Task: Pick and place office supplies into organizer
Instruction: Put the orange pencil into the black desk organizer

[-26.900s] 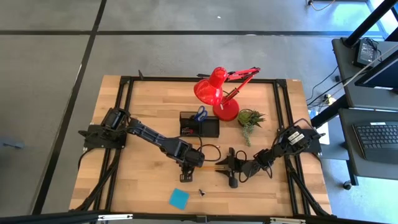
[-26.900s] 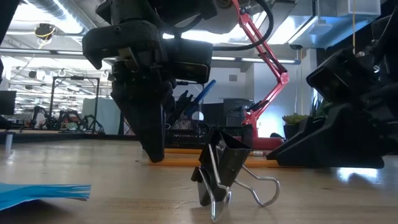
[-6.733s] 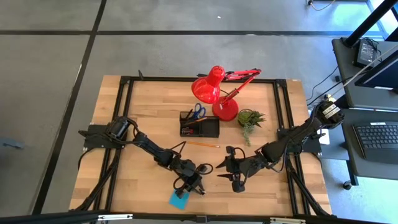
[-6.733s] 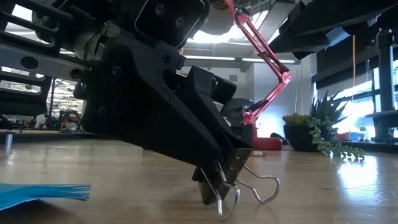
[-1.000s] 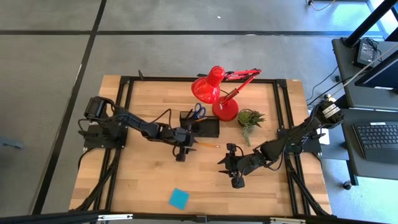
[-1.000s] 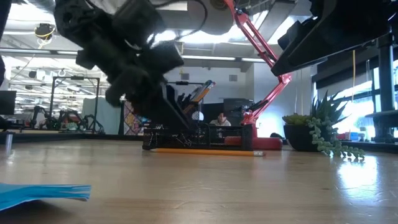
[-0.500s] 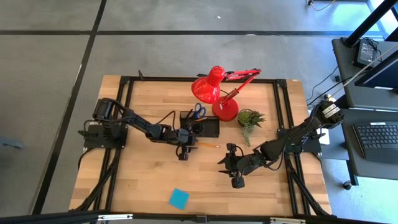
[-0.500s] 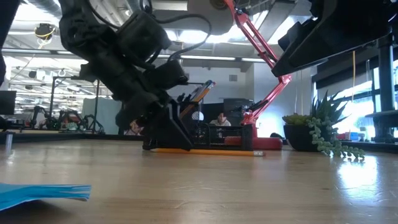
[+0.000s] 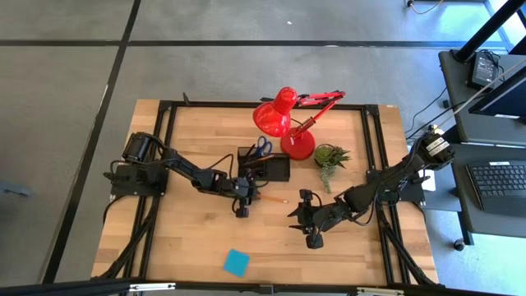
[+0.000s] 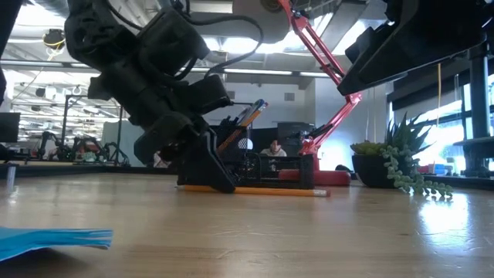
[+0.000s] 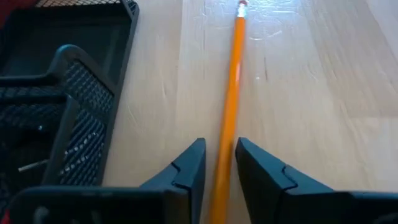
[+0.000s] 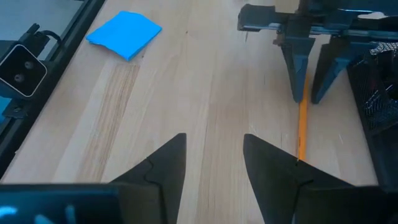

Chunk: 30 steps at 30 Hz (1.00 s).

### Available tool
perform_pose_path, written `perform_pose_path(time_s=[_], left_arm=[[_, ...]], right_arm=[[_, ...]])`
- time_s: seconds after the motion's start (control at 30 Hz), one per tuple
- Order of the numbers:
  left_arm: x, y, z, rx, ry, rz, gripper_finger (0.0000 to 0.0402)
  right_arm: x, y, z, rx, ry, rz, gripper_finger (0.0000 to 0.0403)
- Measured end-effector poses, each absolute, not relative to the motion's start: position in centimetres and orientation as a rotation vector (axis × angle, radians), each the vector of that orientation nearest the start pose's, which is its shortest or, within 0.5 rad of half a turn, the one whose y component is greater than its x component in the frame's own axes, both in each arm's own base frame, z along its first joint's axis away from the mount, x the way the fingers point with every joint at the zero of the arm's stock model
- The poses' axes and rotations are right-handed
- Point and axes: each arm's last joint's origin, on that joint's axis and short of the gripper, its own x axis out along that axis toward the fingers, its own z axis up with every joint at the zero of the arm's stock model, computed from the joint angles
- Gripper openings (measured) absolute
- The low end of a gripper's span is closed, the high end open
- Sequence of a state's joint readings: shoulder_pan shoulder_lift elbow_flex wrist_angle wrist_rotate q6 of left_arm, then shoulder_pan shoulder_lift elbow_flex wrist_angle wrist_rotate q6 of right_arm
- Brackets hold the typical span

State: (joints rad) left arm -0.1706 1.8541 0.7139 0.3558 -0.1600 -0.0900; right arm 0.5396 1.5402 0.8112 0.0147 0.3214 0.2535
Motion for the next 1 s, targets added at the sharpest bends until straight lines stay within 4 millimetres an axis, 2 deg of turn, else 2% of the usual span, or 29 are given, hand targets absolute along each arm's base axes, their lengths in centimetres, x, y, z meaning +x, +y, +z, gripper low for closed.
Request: perform_pose_path(time_s=[0.33,0.53,0.67,1.0], left_arm=[[30.9,-7.2,9.0,0.006,0.787,-0.005,0.0051],[30.3,-9.2,8.9,-0.022,0.787,-0.04,0.0036],[30.0,-10.2,8.9,-0.021,0.781,-0.031,0.0029],[29.7,-10.9,8.9,0.009,0.769,-0.015,0.0028]], right_arm=[[26.8,15.0,18.7,-0.043,0.669,0.121,0.0163],[26.8,15.0,18.7,0.073,0.675,0.08,0.0163],[27.0,15.6,18.3,0.026,0.643,0.084,0.0163],[29.3,16.8,14.0,-0.049,0.555,-0.002,0.0163]])
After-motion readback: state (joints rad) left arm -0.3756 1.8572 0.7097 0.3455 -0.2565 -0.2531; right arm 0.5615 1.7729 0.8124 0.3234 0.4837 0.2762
